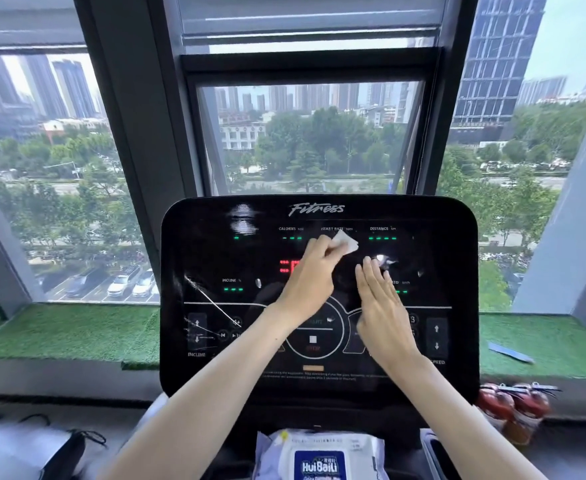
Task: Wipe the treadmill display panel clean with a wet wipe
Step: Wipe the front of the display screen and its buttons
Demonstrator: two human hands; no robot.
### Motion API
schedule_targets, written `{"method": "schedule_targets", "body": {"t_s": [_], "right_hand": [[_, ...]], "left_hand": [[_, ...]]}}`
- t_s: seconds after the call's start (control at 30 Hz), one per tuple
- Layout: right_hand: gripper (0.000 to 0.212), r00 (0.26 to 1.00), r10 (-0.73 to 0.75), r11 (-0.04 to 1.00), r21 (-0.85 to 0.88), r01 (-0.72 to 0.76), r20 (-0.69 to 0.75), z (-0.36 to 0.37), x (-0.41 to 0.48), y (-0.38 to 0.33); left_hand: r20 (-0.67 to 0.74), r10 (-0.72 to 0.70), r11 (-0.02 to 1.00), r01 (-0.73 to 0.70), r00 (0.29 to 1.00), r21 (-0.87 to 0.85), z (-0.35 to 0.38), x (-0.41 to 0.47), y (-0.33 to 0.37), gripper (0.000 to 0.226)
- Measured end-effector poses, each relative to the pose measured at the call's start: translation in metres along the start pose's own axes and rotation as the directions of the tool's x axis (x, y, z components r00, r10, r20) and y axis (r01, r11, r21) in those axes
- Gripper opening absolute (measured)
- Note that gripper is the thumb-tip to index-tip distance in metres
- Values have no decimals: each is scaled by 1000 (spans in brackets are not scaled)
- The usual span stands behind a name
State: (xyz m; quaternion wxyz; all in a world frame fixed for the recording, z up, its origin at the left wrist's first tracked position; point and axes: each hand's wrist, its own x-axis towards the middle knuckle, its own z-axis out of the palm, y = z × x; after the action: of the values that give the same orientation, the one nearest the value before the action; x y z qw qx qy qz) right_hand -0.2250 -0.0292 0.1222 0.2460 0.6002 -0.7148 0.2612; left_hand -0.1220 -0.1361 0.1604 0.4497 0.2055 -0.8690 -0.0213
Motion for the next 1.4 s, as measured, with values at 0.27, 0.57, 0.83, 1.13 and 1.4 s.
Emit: {"method": "schedule_targets", "body": {"t_s": [0.27,0.57,0.83,1.13,1.4], "right_hand": [[76,1000,-10,1000,-1,10,-3,1,0,2],[80,1000,-29,1000,-11,29,13,0,0,7],[81,1000,-20,1000,7,20,7,3,-1,7],[79,1000,-7,999,32,8,-10,5,-1,4],[78,1000,-10,999,46,10,-8,5,-1,6]], "left_hand": [[146,77,996,-83,986,33,-7,0,-2,47],[136,96,988,-110,986,104,-25,8,-19,50],[200,253,956,-276,947,99,-24,-8,-21,48],[-20,49,984,-45,999,172,-51,22,-48,42],[73,132,977,-142,989,159,-27,49,-7,42]]}}
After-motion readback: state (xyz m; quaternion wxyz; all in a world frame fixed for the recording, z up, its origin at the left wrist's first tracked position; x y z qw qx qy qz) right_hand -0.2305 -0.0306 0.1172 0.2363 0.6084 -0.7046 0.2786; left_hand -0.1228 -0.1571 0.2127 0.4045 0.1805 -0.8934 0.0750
